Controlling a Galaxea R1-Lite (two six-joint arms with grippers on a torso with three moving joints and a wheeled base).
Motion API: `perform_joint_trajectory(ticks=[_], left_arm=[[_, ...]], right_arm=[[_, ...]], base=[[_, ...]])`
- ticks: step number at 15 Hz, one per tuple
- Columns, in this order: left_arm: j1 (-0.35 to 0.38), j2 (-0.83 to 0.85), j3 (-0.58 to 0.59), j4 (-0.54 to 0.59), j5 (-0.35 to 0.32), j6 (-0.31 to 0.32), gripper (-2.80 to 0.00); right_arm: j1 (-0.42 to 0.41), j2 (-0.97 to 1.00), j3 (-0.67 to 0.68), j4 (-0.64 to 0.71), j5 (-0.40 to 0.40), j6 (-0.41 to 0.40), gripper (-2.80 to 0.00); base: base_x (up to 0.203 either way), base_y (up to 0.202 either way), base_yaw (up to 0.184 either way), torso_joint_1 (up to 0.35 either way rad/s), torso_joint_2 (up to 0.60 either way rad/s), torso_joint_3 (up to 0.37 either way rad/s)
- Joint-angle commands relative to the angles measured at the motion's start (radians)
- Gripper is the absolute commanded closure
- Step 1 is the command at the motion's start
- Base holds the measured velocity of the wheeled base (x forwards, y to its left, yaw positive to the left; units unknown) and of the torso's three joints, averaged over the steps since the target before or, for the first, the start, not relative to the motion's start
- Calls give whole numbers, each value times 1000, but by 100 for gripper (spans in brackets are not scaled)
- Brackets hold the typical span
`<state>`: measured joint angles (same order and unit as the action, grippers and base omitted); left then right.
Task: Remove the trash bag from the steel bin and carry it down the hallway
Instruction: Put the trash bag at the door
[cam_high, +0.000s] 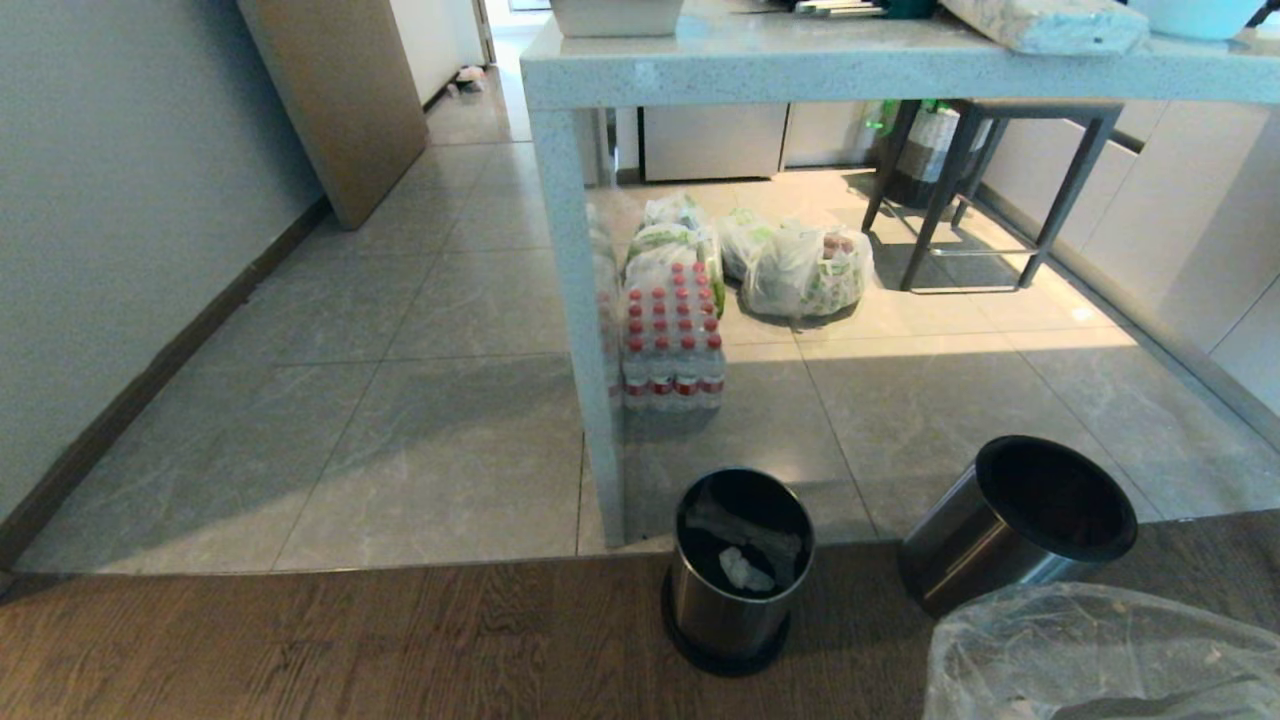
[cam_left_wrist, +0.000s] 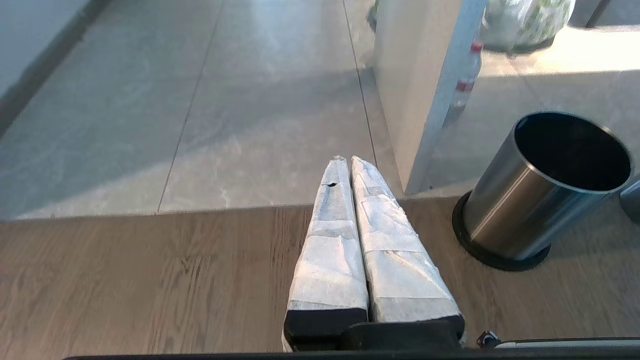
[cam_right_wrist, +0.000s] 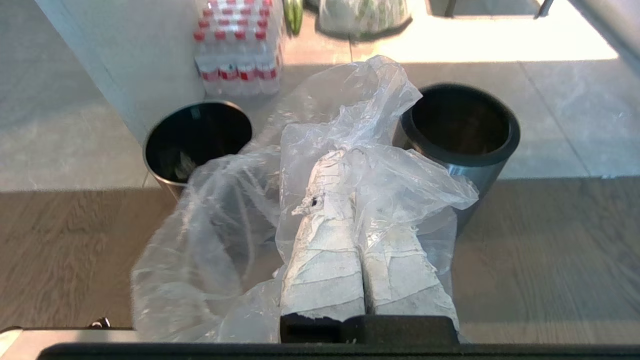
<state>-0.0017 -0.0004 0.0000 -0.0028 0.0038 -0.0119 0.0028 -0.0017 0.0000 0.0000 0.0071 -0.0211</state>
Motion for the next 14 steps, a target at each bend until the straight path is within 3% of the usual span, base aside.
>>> perform_joint_trajectory(ticks=[1, 6, 14], left_arm=[[0, 0, 2, 0, 1, 0, 0], [0, -1, 1, 0, 1, 0, 0], [0, 0, 2, 0, 1, 1, 0]], right_arm=[[0, 2, 2, 0, 1, 0, 0], [0, 2, 2, 0, 1, 0, 0], [0, 2, 2, 0, 1, 0, 0]], base=[[0, 0, 0, 2, -6, 202], [0, 0, 0, 3, -1, 176], [0, 0, 0, 2, 0, 16]])
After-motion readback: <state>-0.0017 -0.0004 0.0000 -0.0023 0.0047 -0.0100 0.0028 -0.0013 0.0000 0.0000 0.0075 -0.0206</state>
